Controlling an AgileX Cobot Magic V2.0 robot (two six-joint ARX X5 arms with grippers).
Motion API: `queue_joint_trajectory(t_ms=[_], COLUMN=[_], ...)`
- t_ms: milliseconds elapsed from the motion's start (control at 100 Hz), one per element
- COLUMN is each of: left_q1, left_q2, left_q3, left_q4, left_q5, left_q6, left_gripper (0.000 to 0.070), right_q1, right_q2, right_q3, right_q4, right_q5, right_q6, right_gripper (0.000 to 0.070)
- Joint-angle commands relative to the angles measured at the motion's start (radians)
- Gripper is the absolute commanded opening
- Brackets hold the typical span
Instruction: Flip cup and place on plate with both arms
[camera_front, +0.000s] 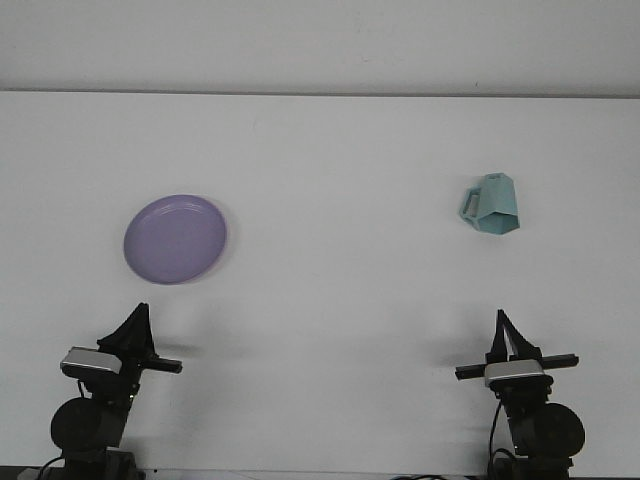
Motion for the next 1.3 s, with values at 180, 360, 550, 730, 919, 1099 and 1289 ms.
queue_joint_trajectory(t_ms=[180, 360, 550, 730, 919, 1099, 1289], left_q1=[0.000, 0.000, 0.000, 0.000, 0.000, 0.000, 0.000], left_q2=[-0.001, -0.001, -0.001, -0.001, -0.001, -0.001, -0.001], left_q3=[-0.019, -0.019, -0.019, -0.019, -0.019, -0.019, -0.019], left_q4=[0.011, 0.011, 0.011, 0.011, 0.016, 0.013, 0.015], left_q5=[-0.003, -0.003, -0.003, -0.003, -0.003, -0.003, -0.003], left_q6=[0.011, 0.011, 0.012, 0.011, -0.021, -0.085, -0.151], left_gripper=[0.0016, 0.0016, 0.0016, 0.0016, 0.0015, 0.0013, 0.0012], right_q1=[0.001, 0.001, 0.001, 0.001, 0.001, 0.001, 0.001], right_q2=[0.000, 0.000, 0.000, 0.000, 0.000, 0.000, 0.000], right_q3=[-0.002, -0.002, -0.002, -0.002, -0.002, -0.002, -0.002], right_q4=[0.010, 0.010, 0.010, 0.011, 0.011, 0.042, 0.097], right_q5=[0.001, 0.001, 0.001, 0.000, -0.002, -0.026, -0.046], right_q6=[-0.002, -0.002, -0.002, 0.006, 0.007, 0.086, 0.218], right_gripper=[0.0000, 0.0000, 0.0000, 0.0000, 0.0000, 0.0000, 0.0000])
